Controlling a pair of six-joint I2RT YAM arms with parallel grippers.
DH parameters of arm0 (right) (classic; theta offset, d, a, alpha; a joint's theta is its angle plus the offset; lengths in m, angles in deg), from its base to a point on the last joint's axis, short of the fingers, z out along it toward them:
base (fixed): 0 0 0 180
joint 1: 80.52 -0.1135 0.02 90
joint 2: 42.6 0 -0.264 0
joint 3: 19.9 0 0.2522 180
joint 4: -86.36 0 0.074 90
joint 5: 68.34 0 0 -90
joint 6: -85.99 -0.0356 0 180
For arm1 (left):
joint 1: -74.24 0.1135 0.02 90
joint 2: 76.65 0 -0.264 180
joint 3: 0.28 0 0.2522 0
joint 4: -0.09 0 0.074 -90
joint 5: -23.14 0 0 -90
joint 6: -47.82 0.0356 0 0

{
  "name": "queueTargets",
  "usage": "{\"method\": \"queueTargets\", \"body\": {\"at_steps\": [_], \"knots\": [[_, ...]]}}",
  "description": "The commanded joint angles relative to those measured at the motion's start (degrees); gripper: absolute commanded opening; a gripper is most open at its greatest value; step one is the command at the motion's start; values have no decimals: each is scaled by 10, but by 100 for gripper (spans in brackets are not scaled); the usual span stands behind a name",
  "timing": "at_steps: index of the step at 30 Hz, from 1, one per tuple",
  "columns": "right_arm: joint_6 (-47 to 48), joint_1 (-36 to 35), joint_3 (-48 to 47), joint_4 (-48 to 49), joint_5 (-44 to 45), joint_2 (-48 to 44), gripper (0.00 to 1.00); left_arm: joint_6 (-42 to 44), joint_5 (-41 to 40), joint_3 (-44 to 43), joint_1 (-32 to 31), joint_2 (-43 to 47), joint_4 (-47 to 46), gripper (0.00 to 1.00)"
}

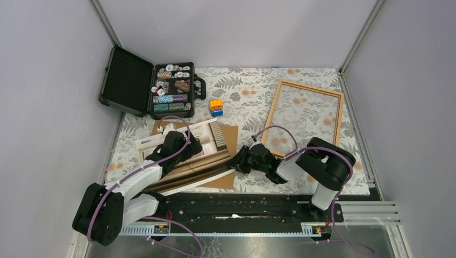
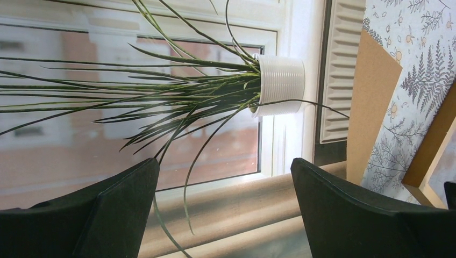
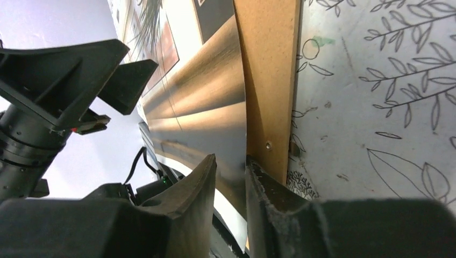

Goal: Put the photo into the frame

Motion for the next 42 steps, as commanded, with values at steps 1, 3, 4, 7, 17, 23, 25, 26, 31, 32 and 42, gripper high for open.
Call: {"method": "queueTargets", "body": {"at_steps": [1,3,4,7,17,23,25,26,31,32,42], "knots": [[-15,-10,0,25,71,-2,28,5,28,22,2,11,19,99],[6,-10,9,23,72,-12,21,19,47,26,2,27,5,99],[23,-10,14,22,73,-21,16,24,58,26,2,37,3,99],[94,-8,23,-4,65,-67,7,32,107,15,2,76,11,99],[375,20,-29,-480,131,-375,0,68,197,-75,2,130,59,99],[478,40,-149,-731,177,-480,0,57,261,-95,2,98,41,99],[473,40,-172,-758,190,-497,0,39,297,-93,0,101,14,99],[472,40,-181,-764,189,-502,0,33,312,-92,-3,102,3,99],[461,40,-221,-764,196,-504,0,24,335,-112,-51,92,-18,99],[464,40,-229,-762,197,-503,0,19,338,-116,-64,86,-23,99],[550,40,-345,-817,275,-484,0,-19,294,-136,-190,57,-47,99]]}}
